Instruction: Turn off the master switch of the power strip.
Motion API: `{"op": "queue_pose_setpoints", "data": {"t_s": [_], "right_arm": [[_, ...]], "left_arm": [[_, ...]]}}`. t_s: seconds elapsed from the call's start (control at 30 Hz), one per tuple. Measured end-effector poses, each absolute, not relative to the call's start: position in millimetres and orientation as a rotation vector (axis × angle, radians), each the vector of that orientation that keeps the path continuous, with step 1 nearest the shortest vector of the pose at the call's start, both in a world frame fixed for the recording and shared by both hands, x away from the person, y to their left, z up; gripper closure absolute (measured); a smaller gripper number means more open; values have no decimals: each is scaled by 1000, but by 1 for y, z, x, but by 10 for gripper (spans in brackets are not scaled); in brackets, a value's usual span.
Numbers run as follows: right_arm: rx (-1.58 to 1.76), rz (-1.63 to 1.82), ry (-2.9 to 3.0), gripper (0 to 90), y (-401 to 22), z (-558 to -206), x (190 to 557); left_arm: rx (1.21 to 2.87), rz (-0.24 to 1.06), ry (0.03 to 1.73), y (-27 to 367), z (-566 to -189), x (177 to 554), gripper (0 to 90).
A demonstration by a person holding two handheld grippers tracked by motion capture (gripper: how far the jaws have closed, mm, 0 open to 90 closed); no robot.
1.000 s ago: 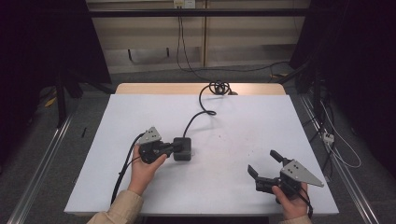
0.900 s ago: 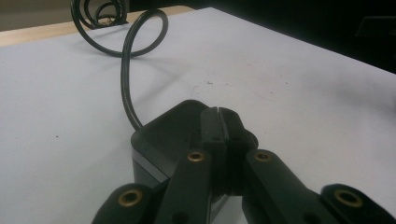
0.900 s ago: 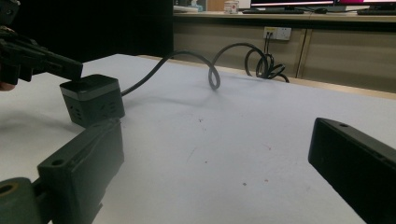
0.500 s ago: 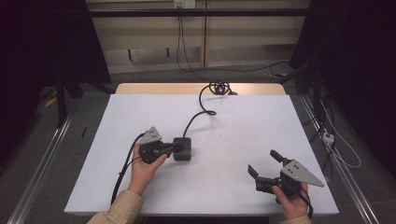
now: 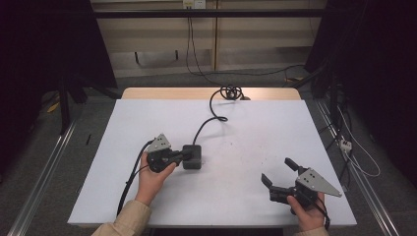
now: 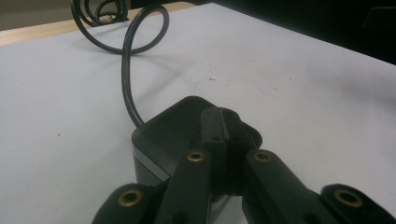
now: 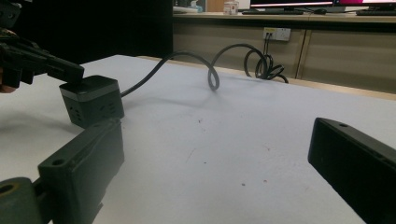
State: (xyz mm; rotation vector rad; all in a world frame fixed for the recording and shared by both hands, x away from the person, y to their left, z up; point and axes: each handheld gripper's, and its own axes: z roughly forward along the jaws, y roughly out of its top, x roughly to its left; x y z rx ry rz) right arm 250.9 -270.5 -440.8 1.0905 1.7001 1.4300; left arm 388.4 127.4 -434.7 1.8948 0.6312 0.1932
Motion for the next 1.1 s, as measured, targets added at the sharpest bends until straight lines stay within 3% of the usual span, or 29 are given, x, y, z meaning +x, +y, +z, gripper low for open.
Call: {"op": "queue_pose_setpoints", "data": {"t_s": [1.1], "right_arm": [[1093,1432,1701,31,-270,-441,251]], "left_arm": [[1904,208,635,127,-434,388,900]]}}
